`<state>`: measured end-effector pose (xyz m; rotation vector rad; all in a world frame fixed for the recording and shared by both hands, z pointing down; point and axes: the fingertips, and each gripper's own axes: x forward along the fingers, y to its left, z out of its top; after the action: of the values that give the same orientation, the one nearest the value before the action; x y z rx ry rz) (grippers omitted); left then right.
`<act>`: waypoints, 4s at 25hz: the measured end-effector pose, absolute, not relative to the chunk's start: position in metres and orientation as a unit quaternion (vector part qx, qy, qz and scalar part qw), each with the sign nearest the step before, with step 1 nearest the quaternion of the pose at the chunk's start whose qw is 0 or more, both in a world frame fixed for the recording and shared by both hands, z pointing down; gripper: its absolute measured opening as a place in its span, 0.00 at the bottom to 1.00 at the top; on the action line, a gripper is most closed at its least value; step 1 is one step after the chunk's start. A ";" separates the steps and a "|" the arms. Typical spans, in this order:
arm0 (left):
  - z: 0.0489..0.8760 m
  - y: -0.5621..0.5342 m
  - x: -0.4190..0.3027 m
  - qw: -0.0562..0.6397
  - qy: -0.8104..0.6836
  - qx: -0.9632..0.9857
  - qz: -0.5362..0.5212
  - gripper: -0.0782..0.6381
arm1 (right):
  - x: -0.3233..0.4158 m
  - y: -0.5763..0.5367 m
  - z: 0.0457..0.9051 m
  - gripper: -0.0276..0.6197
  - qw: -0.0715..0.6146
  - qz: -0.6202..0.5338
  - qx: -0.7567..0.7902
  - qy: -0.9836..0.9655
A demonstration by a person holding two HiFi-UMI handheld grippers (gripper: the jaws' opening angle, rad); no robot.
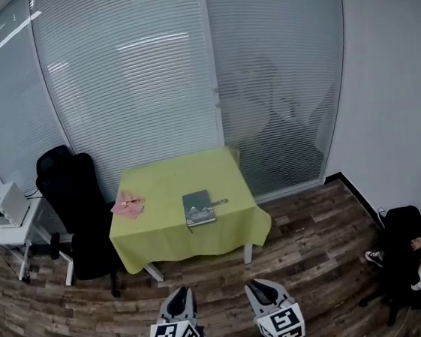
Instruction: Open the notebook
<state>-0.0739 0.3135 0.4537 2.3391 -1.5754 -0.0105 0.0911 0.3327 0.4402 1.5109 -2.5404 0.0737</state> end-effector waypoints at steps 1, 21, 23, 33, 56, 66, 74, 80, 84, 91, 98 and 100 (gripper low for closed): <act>0.458 0.312 -0.074 0.161 -0.552 0.818 0.003 0.19 | 0.089 0.331 0.443 0.16 0.093 0.028 0.504 -0.858; 0.545 0.064 -0.059 0.200 -0.514 0.827 0.109 0.29 | 0.093 0.089 0.526 0.18 0.160 0.109 0.505 -0.841; 0.554 0.033 -0.058 0.192 -0.504 0.833 0.127 0.29 | 0.092 0.059 0.530 0.18 0.170 0.111 0.507 -0.838; 0.593 -0.057 -0.048 0.175 -0.453 0.854 0.189 0.29 | 0.093 -0.028 0.555 0.20 0.212 0.114 0.519 -0.820; 0.609 -0.100 -0.026 0.173 -0.418 0.865 0.216 0.30 | 0.090 -0.077 0.562 0.20 0.216 0.120 0.500 -0.830; 0.642 -0.097 -0.019 0.181 -0.383 0.869 0.258 0.31 | 0.085 -0.085 0.596 0.20 0.218 0.150 0.490 -0.830; 0.670 -0.095 -0.013 0.168 -0.356 0.870 0.297 0.34 | 0.084 -0.089 0.615 0.19 0.229 0.168 0.485 -0.827; 0.684 -0.097 -0.009 0.128 -0.332 0.870 0.340 0.37 | 0.081 -0.096 0.627 0.19 0.234 0.181 0.479 -0.826; 0.690 -0.098 -0.005 0.093 -0.321 0.869 0.363 0.38 | 0.082 -0.102 0.627 0.19 0.234 0.181 0.482 -0.825; 0.693 -0.097 -0.004 0.055 -0.314 0.867 0.382 0.39 | 0.084 -0.108 0.626 0.18 0.233 0.185 0.484 -0.823; 0.695 -0.097 -0.004 0.028 -0.309 0.864 0.397 0.39 | 0.081 -0.110 0.625 0.18 0.231 0.186 0.480 -0.825; 0.695 -0.097 -0.004 0.027 -0.310 0.864 0.397 0.39 | 0.080 -0.109 0.625 0.18 0.232 0.188 0.477 -0.826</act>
<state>-0.0042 -0.0972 0.6954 2.6678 -0.9560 1.2251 0.0799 -0.1086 0.6249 1.3123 -2.2720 0.5174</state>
